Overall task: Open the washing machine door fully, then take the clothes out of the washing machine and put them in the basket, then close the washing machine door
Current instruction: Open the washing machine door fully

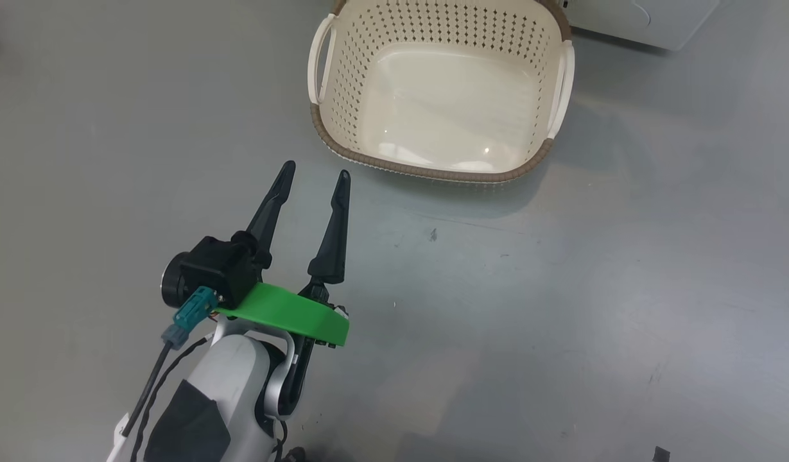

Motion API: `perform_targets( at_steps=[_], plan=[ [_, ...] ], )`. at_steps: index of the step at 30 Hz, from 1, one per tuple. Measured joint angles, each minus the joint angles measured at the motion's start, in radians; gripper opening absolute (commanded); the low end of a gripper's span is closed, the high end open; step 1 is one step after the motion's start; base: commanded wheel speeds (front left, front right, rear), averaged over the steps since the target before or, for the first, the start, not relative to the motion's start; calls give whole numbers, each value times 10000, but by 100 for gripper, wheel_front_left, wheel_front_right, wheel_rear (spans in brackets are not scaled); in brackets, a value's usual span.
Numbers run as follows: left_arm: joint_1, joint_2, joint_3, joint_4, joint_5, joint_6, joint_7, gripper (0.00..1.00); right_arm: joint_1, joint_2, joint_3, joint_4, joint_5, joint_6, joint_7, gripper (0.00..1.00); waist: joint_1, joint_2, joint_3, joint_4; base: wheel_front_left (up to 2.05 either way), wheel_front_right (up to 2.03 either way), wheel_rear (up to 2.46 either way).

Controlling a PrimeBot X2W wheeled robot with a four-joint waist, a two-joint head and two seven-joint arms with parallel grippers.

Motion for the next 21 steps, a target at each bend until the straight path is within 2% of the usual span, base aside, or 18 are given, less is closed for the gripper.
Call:
perform_targets(
  at_steps=[21],
  plan=[
    [218,4,23,157,4,6,0,100,1029,313,353,454,86,10,646,0,0,0,-960,-203,0,0,0]
  ],
)
